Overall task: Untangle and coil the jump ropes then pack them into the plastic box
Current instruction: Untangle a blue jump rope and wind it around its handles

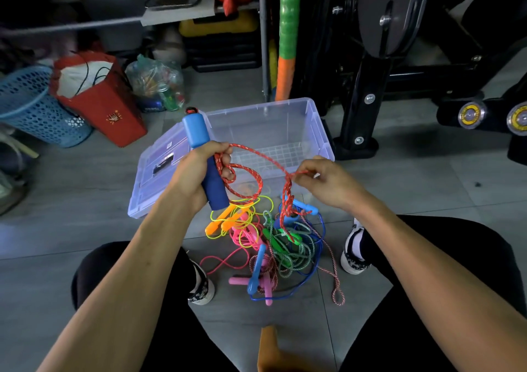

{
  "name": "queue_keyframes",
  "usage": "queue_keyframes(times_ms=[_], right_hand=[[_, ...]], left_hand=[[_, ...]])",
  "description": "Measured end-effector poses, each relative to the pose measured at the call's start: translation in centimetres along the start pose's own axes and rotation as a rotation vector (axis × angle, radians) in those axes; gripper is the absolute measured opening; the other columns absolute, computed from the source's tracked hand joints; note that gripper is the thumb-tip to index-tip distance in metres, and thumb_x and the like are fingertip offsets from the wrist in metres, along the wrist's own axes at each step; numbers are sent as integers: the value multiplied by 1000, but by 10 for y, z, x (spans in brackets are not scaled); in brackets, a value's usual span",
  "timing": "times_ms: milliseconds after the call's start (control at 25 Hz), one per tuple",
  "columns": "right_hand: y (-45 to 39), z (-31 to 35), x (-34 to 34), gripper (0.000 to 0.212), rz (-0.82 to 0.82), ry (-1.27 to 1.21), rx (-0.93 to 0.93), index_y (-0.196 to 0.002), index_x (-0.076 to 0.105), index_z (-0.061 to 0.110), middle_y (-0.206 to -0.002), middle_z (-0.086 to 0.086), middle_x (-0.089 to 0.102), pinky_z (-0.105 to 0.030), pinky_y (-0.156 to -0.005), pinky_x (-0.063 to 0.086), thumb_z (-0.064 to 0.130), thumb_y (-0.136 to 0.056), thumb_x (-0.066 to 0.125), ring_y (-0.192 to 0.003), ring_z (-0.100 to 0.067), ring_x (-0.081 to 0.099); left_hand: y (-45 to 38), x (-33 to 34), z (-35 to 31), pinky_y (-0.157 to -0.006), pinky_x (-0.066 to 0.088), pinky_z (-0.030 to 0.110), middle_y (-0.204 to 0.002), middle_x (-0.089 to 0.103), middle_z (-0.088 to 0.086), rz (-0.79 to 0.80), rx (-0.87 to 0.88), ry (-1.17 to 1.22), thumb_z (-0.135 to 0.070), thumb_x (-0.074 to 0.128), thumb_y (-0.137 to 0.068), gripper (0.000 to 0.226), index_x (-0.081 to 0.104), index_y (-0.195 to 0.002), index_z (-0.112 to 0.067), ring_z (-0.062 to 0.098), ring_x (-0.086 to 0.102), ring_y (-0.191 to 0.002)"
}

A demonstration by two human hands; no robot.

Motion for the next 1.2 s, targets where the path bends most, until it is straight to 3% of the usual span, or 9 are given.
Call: queue_keyframes(times_ms=[160,440,640,720,840,960,1000,1120,1200], right_hand=[[5,5,5,21,85,-650,187,-79,61,18,-103,-8,69,-44,-82,58,24,-98,55,-95,-19,70],[9,19,-9,19,32,-766,195,-84,58,12,-84,-6,68,-47,-83,58,19,-100,51,-84,-34,70],[8,27,-10,15,100,-571,144,-90,59,10,-81,-5,69,-43,-79,59,20,-99,52,-73,-27,71],[8,31,-7,15,146,-453,108,-90,61,13,-76,-3,68,-39,-77,60,18,-100,52,-70,-23,71],[10,38,0,17,228,-386,58,-88,61,12,-69,-1,66,-35,-74,59,12,-100,49,-72,-23,69],[10,36,-2,19,216,-416,50,-84,61,14,-72,-3,68,-37,-77,57,12,-100,49,-75,-23,70],[9,32,-6,20,193,-422,67,-83,61,15,-72,-3,69,-37,-78,56,12,-99,49,-76,-23,71],[9,23,-18,23,121,-443,101,-82,62,15,-72,-2,69,-37,-77,54,10,-99,48,-76,-23,73],[9,19,-27,22,52,-489,114,-83,64,13,-71,-1,68,-34,-73,54,9,-99,48,-73,-21,71]], left_hand=[[-4,-20,8,-48,47,25,-62,62,7,-180,1,-412,-14,68,-83,13,63,-85,-2,18,50,-41],[1,-11,-3,-54,37,26,-60,51,1,-233,127,-926,-38,68,-84,30,53,-69,-17,18,47,-54],[2,9,-9,-58,40,28,-69,58,12,-162,263,-821,-27,67,-85,23,65,-85,-5,17,45,-58],[5,28,-12,-72,51,34,-89,71,10,-6,314,-661,-14,66,-85,8,71,-90,-9,13,56,-70],[9,60,3,-88,49,26,-103,73,-3,272,258,-566,-2,65,-86,20,73,-98,-17,7,63,-88],[11,78,25,-83,45,29,-84,70,6,391,160,-706,-15,71,-84,1,71,-85,-15,12,60,-80],[10,78,27,-80,46,32,-77,68,13,373,147,-732,-22,74,-82,11,69,-79,-12,15,59,-74],[8,67,18,-61,45,29,-54,56,3,261,146,-557,-14,71,-85,21,58,-70,-8,14,51,-49],[11,62,8,-53,40,28,-57,57,1,222,158,-421,-9,67,-87,18,59,-71,-9,15,44,-45]])
Point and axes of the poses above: each hand's wrist, its own y-axis away from the middle knuckle, its own x-axis out of the palm, z = x × y, the point moved 9 cm from there along -y, towards the middle knuckle
